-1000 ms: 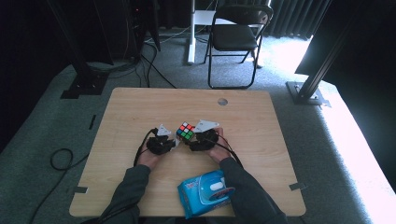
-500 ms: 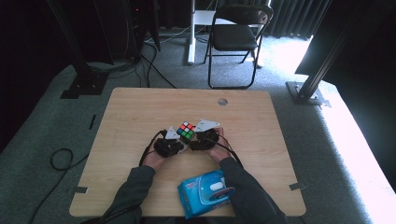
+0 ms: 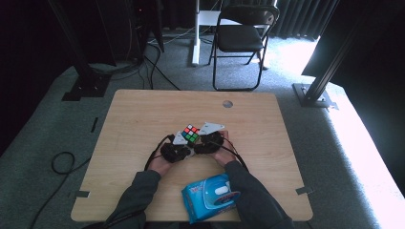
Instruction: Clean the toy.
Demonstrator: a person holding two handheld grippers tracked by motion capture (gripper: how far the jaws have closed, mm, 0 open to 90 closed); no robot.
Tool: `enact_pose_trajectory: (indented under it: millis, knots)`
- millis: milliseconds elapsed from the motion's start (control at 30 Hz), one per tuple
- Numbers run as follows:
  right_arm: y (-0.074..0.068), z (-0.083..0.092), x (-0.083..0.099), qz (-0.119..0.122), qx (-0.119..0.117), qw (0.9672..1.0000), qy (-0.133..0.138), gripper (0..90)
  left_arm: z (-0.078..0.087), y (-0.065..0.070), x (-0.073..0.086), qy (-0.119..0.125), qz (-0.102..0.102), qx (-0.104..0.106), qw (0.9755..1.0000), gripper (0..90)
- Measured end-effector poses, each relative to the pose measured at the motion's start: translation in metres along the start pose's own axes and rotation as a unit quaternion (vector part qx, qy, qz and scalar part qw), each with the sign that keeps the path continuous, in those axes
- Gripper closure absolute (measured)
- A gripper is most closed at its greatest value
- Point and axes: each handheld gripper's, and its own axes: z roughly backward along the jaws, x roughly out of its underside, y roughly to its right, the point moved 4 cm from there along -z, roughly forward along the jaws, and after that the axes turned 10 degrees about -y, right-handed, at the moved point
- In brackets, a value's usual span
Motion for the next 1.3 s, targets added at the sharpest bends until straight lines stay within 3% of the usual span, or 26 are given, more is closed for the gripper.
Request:
enact_pose_trajectory:
  millis: [233, 533, 800, 1300]
  knots:
    - [-0.001, 0.0, 0.0, 0.001, -0.003, 1.0, 0.0, 34.2, 0.006, -0.012, 0.002, 0.006, 0.017, -0.024, 0.9996, 85.3]
    - [-0.002, -0.001, 0.0, 0.006, -0.001, 1.0, -0.004, 34.2, 0.008, -0.025, 0.008, 0.01, 0.042, -0.033, 0.9985, 85.2]
    - [-0.002, -0.001, 0.0, 0.004, -0.002, 1.0, -0.004, 34.2, 0.005, -0.017, 0.004, 0.005, 0.028, -0.028, 0.9992, 85.2]
    - [-0.001, -0.001, 0.0, 0.002, 0.001, 1.0, -0.004, 34.2, -0.002, 0.002, -0.001, 0.003, 0.001, 0.0, 1.0, 85.1]
